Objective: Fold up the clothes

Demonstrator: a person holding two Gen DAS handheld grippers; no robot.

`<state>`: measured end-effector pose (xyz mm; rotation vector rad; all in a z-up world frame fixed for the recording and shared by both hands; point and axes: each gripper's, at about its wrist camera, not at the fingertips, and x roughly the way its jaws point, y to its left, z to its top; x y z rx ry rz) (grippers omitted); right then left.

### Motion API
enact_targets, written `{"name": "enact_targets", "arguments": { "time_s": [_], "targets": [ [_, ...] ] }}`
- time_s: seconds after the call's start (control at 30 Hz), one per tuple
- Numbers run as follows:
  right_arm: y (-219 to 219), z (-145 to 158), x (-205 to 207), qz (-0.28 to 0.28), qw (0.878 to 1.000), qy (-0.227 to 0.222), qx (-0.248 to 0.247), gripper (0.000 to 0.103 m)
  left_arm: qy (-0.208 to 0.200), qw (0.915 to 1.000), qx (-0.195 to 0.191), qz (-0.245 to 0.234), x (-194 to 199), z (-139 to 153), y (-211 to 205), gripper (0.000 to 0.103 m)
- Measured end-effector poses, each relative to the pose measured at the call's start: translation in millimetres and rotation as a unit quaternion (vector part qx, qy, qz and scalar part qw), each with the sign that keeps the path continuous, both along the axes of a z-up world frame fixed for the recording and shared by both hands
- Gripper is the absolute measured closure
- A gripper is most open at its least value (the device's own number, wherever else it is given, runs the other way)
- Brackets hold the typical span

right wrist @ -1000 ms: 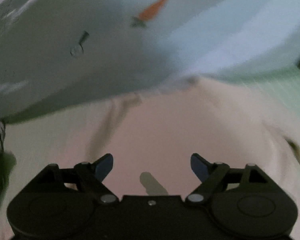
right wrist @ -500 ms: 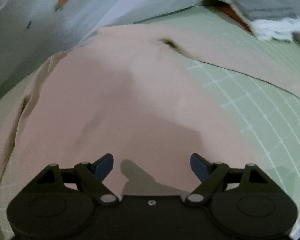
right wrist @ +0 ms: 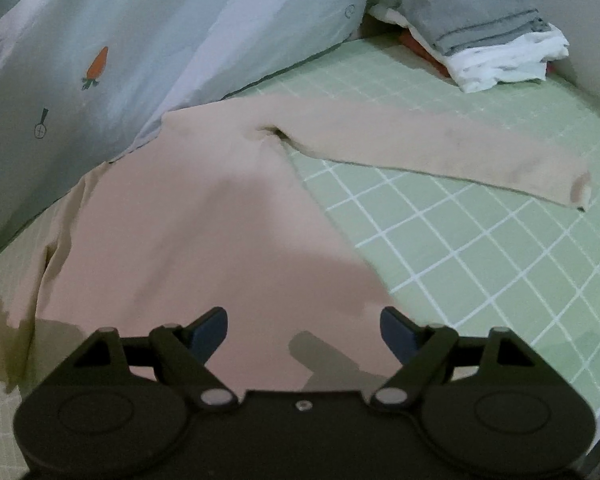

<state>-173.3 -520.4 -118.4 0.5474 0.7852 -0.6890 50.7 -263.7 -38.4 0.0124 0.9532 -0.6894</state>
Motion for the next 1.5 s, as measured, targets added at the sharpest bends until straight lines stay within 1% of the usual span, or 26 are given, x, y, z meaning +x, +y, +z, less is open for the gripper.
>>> {"name": "enact_targets", "arguments": {
  "time_s": [0.07,0.13,0.2,0.27,0.33,0.4,0.5,0.6,0.7,0.77,0.83,0.97,1.1,1.17,1.2,1.23,1.27,1.37,1.43,1.5],
  "targets": [
    [0,1,5,0.012,1.0,0.002,-0.007,0.019,0.003,0.9998,0.02,0.009,0,-6,-3,0.037],
    [0,1,11,0.023,1.0,0.005,-0.014,0.018,0.012,0.9983,0.042,0.039,7,-15,3,0.024],
    [0,2,16,0.035,0.999,0.007,-0.022,0.014,0.027,0.9951,0.063,0.071,14,-24,15,0.023],
    [0,3,22,0.048,0.998,0.01,-0.029,0.006,0.041,0.9907,0.078,0.104,25,-34,30,0.021],
    [10,3,35,0.071,0.997,0.014,-0.035,0.004,0.053,0.9852,0.093,0.134,33,-43,44,0.018],
    [20,3,49,0.092,0.995,0.016,-0.037,0.004,0.063,0.9796,0.11,0.156,37,-51,57,0.017],
    [38,2,73,0.124,0.992,0.018,-0.035,0.004,0.077,0.9724,0.134,0.175,43,-62,76,0.015],
    [60,-2,98,0.158,0.987,0.021,-0.032,0.009,0.091,0.9682,0.145,0.183,51,-71,91,0.015],
    [81,-5,118,0.186,0.982,0.021,-0.025,0.018,0.096,0.9676,0.147,0.181,52,-73,97,0.015],
    [95,-6,129,0.203,0.979,0.02,-0.017,0.029,0.098,0.9686,0.148,0.174,56,-75,100,0.015],
    [108,-7,141,0.22,0.975,0.019,-0.009,0.036,0.099,0.9699,0.15,0.164,58,-77,97,0.015],
    [123,-13,155,0.246,0.969,0.017,0.007,0.043,0.101,0.972,0.153,0.148,60,-79,93,0.015],
    [121,-23,164,0.252,0.967,0.028,0.024,0.052,0.101,0.9726,0.157,0.139,60,-81,87,0.015],
    [116,-25,166,0.251,0.967,0.029,0.024,0.076,0.101,0.9723,0.16,0.138,61,-82,84,0.015],
    [114,-24,167,0.251,0.967,0.029,0.021,0.084,0.101,0.9723,0.16,0.137,61,-82,82,0.015],
    [111,-24,167,0.25,0.968,0.029,0.019,0.101,0.1,0.9723,0.161,0.137,60,-81,81,0.015],
    [108,-23,167,0.249,0.968,0.027,0.016,0.1,0.096,0.9727,0.161,0.137,59,-80,79,0.015],
    [88,-8,161,0.236,0.972,-0.009,0.01,0.101,0.082,0.9743,0.16,0.136,53,-73,75,0.015],
    [69,8,155,0.218,0.975,-0.034,-0.008,0.101,0.072,0.975,0.158,0.138,49,-68,72,0.015],
    [41,25,147,0.184,0.981,-0.062,-0.018,0.101,0.063,0.9749,0.159,0.143,45,-63,69,0.015]
  ]
}}
